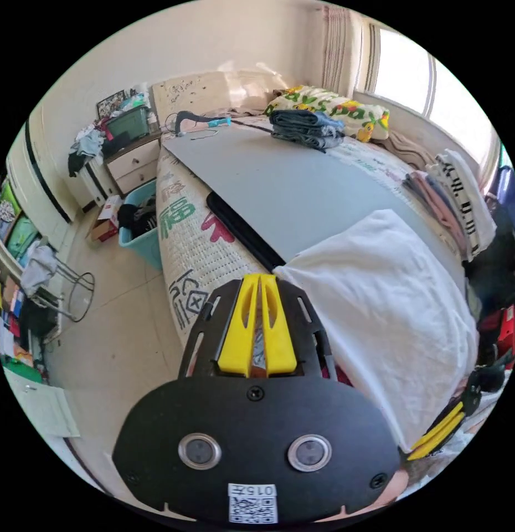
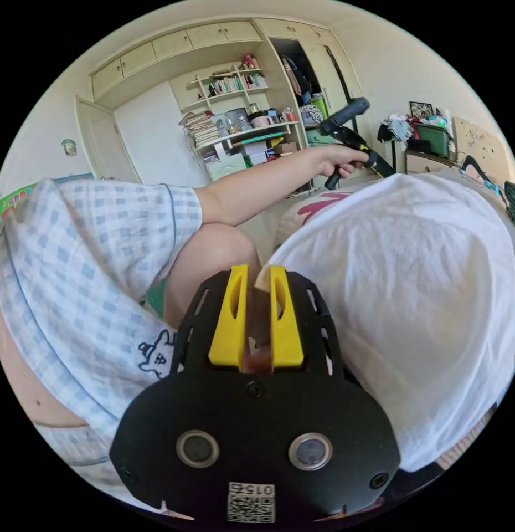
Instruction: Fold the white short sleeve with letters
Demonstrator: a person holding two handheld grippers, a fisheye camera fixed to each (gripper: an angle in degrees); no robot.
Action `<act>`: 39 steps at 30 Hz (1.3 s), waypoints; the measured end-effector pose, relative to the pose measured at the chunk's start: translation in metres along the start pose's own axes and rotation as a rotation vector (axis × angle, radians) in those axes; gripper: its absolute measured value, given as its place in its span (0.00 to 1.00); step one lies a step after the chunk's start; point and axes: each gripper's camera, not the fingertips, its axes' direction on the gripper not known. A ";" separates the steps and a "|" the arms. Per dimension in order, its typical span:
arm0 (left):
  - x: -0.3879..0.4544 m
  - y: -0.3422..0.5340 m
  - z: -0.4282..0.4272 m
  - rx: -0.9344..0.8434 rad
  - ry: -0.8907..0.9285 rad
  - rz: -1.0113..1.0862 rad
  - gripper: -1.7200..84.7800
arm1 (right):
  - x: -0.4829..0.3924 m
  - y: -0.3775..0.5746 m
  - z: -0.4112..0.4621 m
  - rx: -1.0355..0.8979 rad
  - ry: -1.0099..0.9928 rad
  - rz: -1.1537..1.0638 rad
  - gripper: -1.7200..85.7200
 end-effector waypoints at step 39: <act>0.144 0.264 -0.119 0.081 0.470 0.141 0.13 | 0.115 0.069 -0.095 0.445 0.292 0.402 0.12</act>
